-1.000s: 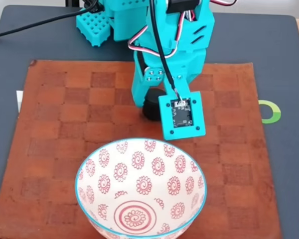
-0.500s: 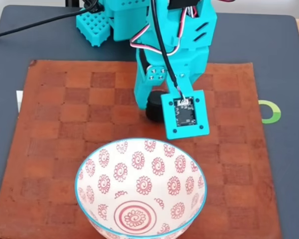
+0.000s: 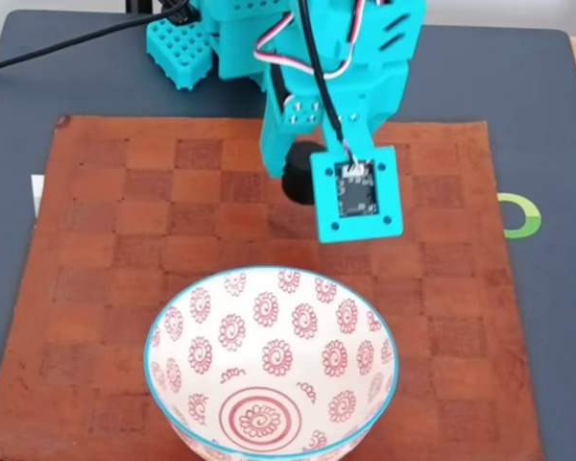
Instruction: Grasp a black cylinder and put it in a bowl.
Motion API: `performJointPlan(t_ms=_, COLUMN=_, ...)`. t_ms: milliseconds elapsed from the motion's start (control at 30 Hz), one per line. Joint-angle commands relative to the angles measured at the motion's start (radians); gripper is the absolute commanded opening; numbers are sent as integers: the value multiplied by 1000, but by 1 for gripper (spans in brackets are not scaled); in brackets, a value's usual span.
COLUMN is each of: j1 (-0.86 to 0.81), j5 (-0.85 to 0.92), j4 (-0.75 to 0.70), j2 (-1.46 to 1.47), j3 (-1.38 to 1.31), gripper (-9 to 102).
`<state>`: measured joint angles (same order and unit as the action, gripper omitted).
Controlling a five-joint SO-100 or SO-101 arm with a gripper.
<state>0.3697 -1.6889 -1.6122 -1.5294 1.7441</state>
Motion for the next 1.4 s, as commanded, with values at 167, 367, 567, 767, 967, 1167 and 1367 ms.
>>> performJointPlan(t_ms=167, j1=-2, j5=15, j4=-15, j2=-11, j3=-114, gripper=10)
performJointPlan(t_ms=367, j1=-20, j5=17, j4=-15, j2=-11, j3=-175, gripper=10)
performJointPlan(t_ms=567, j1=-78, j5=61, j4=-14, j2=-11, j3=-233, gripper=10)
performJointPlan(t_ms=767, j1=-149, j5=150, j4=-9, j2=2, j3=-353, gripper=10)
performJointPlan(t_ms=967, j1=-201, j5=239, j4=-8, j2=9, j3=-465, gripper=10)
performJointPlan(t_ms=1167, j1=-221, j5=298, j4=23, j2=35, j3=-548, gripper=10)
performJointPlan(t_ms=1367, j1=-221, j5=321, j4=25, j2=184, j3=-732, gripper=10)
